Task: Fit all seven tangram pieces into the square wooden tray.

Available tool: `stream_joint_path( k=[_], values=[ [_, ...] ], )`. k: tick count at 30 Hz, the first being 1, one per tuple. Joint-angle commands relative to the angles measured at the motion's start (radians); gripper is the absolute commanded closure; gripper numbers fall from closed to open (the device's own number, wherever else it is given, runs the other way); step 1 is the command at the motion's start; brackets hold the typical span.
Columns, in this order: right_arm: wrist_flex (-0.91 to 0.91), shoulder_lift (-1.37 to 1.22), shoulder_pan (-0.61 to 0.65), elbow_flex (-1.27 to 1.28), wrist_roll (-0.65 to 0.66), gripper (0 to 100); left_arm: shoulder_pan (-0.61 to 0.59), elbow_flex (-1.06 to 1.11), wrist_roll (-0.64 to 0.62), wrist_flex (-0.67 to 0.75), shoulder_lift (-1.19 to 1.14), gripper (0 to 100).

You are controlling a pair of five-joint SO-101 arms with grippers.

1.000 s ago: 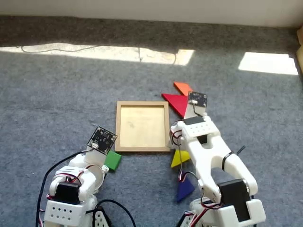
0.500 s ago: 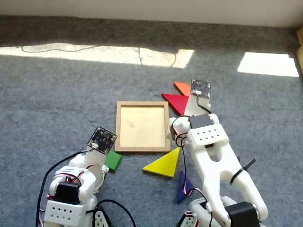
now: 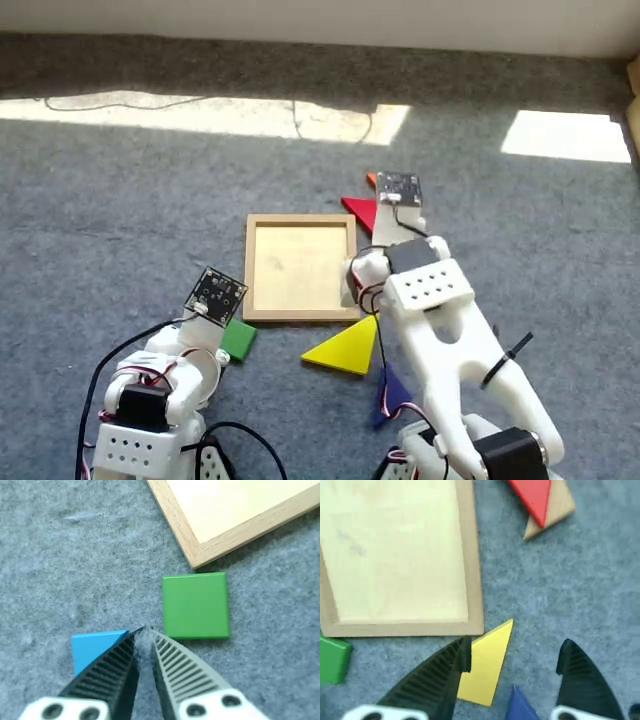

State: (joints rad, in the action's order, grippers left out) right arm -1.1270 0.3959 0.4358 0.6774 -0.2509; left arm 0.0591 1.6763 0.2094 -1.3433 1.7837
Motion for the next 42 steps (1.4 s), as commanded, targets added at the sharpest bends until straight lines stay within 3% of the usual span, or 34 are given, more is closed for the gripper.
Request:
stream_joint_path(
  k=[1, 13, 29, 42],
  values=[
    [0.067, 0.035, -0.071, -0.104, 0.195, 72.8, 0.01, 0.018, 0.009, -0.006, 0.035, 99],
    [0.194, 0.028, -0.084, -0.128, 0.548, 72.8, 0.01, 0.018, 0.009, -0.006, 0.035, 99],
    [0.173, -0.412, -0.11, -0.348, 1.034, 72.4, 0.01, 0.018, 0.009, -0.006, 0.035, 99],
    [0.372, -0.602, -0.12, -0.344, 1.068, 74.5, 0.01, 0.018, 0.009, -0.006, 0.035, 99]
  ],
)
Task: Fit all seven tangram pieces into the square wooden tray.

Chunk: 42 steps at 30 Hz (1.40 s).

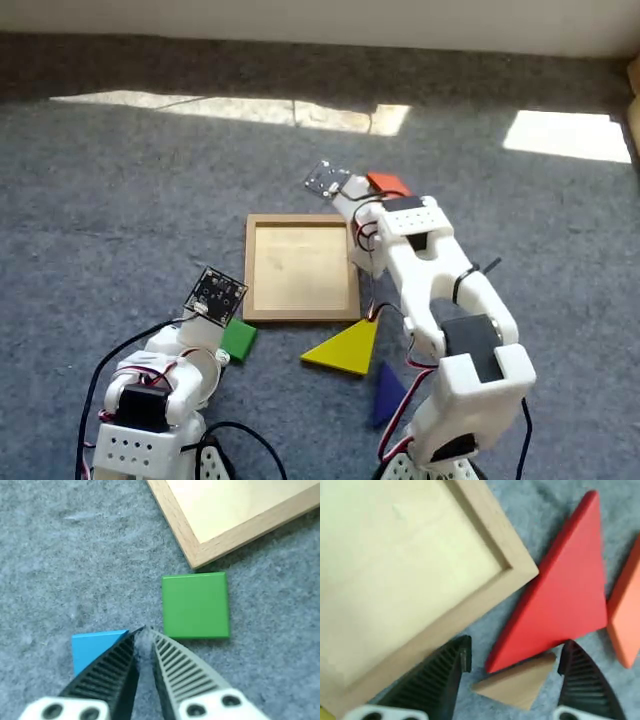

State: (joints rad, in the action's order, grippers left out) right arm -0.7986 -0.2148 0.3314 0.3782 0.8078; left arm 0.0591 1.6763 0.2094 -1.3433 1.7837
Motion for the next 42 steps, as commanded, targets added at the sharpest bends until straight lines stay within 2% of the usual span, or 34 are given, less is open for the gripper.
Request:
stream_joint_path(
  k=[1, 4, 6, 13, 15, 17, 22, 34, 42],
  values=[
    [0.059, 0.008, -0.018, -0.045, 0.009, 76.7, 0.01, 0.018, 0.009, -0.006, 0.035, 99],
    [0.079, 0.008, -0.033, -0.042, 0.009, 85.8, 0.01, 0.018, 0.009, -0.006, 0.035, 99],
    [0.079, 0.008, -0.041, -0.042, 0.009, 88.5, 0.01, 0.018, 0.009, -0.006, 0.035, 99],
    [0.074, 0.035, -0.077, -0.051, 0.0, 88.6, 0.01, 0.018, 0.009, -0.006, 0.035, 99],
    [0.074, 0.074, -0.079, -0.051, -0.037, 88.5, 0.01, 0.018, 0.009, -0.006, 0.035, 99],
    [0.073, 0.114, -0.077, -0.051, -0.118, 85.7, 0.01, 0.018, 0.009, -0.006, 0.035, 99],
    [0.015, 0.131, -0.048, -0.099, -0.265, 66.8, 0.01, 0.018, 0.009, -0.006, 0.035, 99],
    [0.008, -0.082, -0.028, -0.309, -0.298, 66.3, 0.01, 0.018, 0.009, -0.006, 0.035, 99],
    [0.073, -0.085, -0.039, -0.371, -0.566, 66.3, 0.01, 0.018, 0.009, -0.006, 0.035, 99]
  ],
)
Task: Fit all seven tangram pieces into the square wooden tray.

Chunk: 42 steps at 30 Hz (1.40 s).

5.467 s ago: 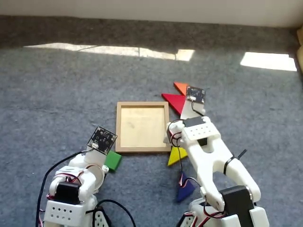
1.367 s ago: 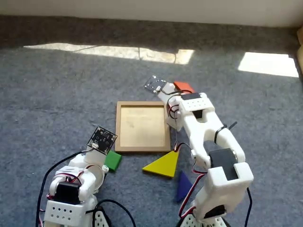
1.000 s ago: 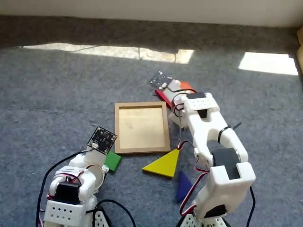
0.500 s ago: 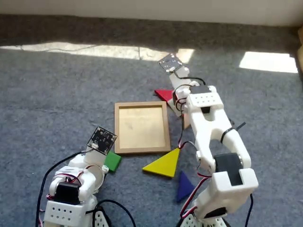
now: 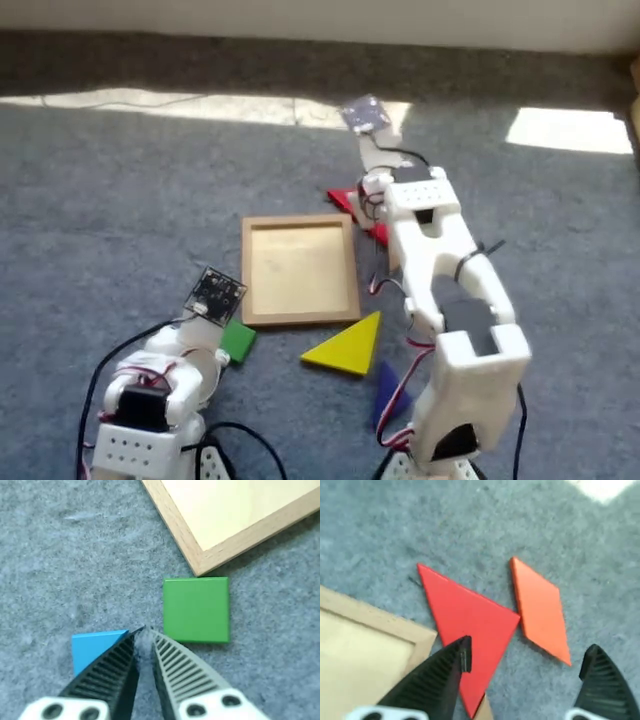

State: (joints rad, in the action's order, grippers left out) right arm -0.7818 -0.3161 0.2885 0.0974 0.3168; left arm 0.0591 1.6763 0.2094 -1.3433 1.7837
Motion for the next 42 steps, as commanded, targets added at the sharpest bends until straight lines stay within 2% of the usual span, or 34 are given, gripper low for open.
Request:
stream_joint_path(
  k=[1, 6, 15, 19, 23, 26, 33, 38, 42],
  values=[
    [0.088, 0.016, 0.004, -0.099, -0.094, 66.3, 0.01, 0.018, 0.009, -0.006, 0.035, 99],
    [0.22, 0.015, 0.004, -0.05, -0.14, 66.3, 0.01, 0.018, 0.009, -0.006, 0.035, 99],
    [0.475, 0.004, 0.004, 0.111, -0.133, 66.3, 0.01, 0.018, 0.009, -0.006, 0.035, 99],
    [0.501, -0.122, -0.001, 0.133, -0.132, 66.3, 0.01, 0.018, 0.009, -0.006, 0.035, 99],
    [0.489, -0.242, -0.001, 0.071, -0.021, 66.3, 0.01, 0.018, 0.009, -0.006, 0.035, 99],
    [0.363, -0.22, -0.004, 0.051, 0.051, 66.3, 0.01, 0.018, 0.009, -0.006, 0.035, 99],
    [-0.028, -0.108, -0.068, 0.05, 0.061, 66.3, 0.01, 0.018, 0.009, -0.006, 0.035, 99],
    [-0.231, -0.05, -0.133, 0.056, 0.262, 66.3, 0.01, 0.018, 0.009, -0.006, 0.035, 99],
    [-0.361, 0.022, -0.162, 0.059, 0.333, 66.3, 0.01, 0.018, 0.009, -0.006, 0.035, 99]
  ],
)
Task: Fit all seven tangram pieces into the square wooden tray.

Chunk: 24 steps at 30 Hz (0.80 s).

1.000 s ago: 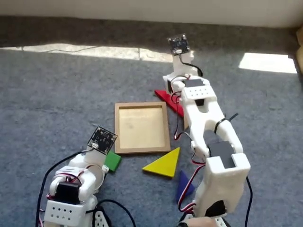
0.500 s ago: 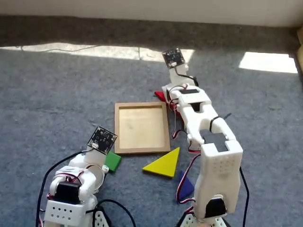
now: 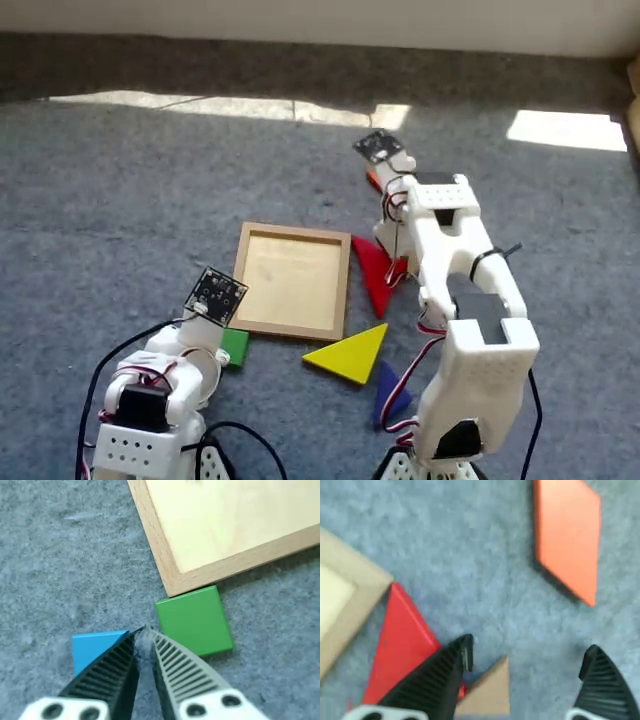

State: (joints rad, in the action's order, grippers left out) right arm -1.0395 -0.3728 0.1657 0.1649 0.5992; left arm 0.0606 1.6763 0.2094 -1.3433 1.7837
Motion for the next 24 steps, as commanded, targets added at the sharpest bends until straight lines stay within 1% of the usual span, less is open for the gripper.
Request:
stream_joint_path(
  k=[1, 4, 8, 10, 12, 15, 18, 20, 24],
  values=[
    [-0.143, 0.097, -0.047, -0.007, 0.058, 66.3, 0.008, 0.018, 0.009, -0.006, 0.035, 99],
    [-0.231, 0.176, -0.064, -0.008, 0.068, 66.3, 0.008, 0.018, 0.009, -0.006, 0.035, 99],
    [-0.291, 0.329, -0.07, -0.008, 0.052, 66.3, 0.008, 0.018, 0.009, -0.006, 0.035, 99],
    [-0.315, 0.403, -0.061, -0.007, -0.012, 66.3, 0.008, 0.018, 0.009, -0.006, 0.035, 99],
    [-0.337, 0.458, -0.021, -0.001, -0.091, 66.3, 0.008, 0.018, 0.009, -0.006, 0.035, 99],
    [-0.323, 0.521, 0.065, 0.085, -0.207, 66.3, 0.008, 0.018, 0.009, -0.006, 0.035, 99],
    [-0.232, 0.553, 0.162, 0.217, -0.347, 66.3, 0.008, 0.018, 0.009, -0.006, 0.035, 99],
    [-0.122, 0.573, 0.209, 0.318, -0.423, 66.3, 0.008, 0.018, 0.009, -0.006, 0.035, 99],
    [0.127, 0.584, 0.265, 0.486, -0.506, 66.3, 0.008, 0.018, 0.009, -0.006, 0.035, 99]
  ],
)
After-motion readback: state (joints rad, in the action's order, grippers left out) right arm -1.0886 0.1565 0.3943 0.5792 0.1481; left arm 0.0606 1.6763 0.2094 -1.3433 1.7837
